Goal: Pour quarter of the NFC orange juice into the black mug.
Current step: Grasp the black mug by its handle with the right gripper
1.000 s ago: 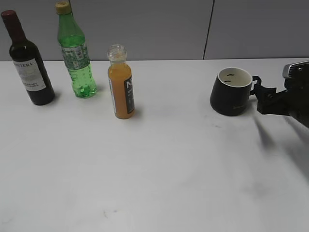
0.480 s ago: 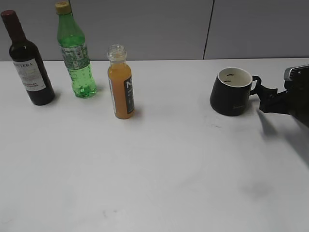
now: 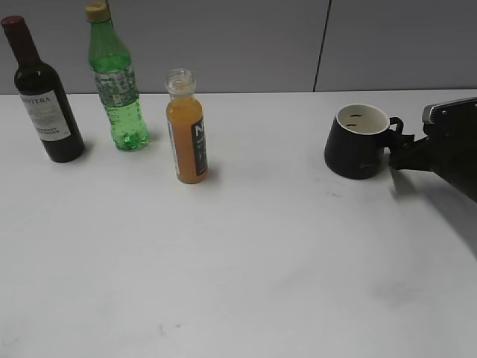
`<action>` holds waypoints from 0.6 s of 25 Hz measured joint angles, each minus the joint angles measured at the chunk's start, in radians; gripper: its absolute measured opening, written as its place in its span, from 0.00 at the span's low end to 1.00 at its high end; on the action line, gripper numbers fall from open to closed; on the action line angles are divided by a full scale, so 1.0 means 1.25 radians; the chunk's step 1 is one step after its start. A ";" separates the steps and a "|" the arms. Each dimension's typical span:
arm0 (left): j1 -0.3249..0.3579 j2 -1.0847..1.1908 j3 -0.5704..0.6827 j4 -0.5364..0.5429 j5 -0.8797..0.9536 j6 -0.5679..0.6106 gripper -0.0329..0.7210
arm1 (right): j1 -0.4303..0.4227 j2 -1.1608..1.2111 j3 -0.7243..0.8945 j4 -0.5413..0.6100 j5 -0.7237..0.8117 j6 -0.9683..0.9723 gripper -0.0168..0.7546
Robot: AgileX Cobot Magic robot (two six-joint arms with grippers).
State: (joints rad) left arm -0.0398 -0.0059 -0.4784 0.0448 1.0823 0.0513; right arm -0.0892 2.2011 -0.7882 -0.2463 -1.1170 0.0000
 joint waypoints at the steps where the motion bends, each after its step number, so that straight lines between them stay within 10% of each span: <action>1: 0.000 0.000 0.000 0.000 0.000 0.000 0.35 | 0.000 0.007 -0.011 -0.004 0.001 0.000 0.81; 15: 0.000 0.000 0.000 0.000 0.000 0.000 0.35 | -0.004 0.081 -0.137 -0.056 0.038 0.045 0.79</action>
State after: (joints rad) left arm -0.0398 -0.0059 -0.4784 0.0448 1.0823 0.0513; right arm -0.0944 2.3024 -0.9590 -0.3165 -1.0699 0.0567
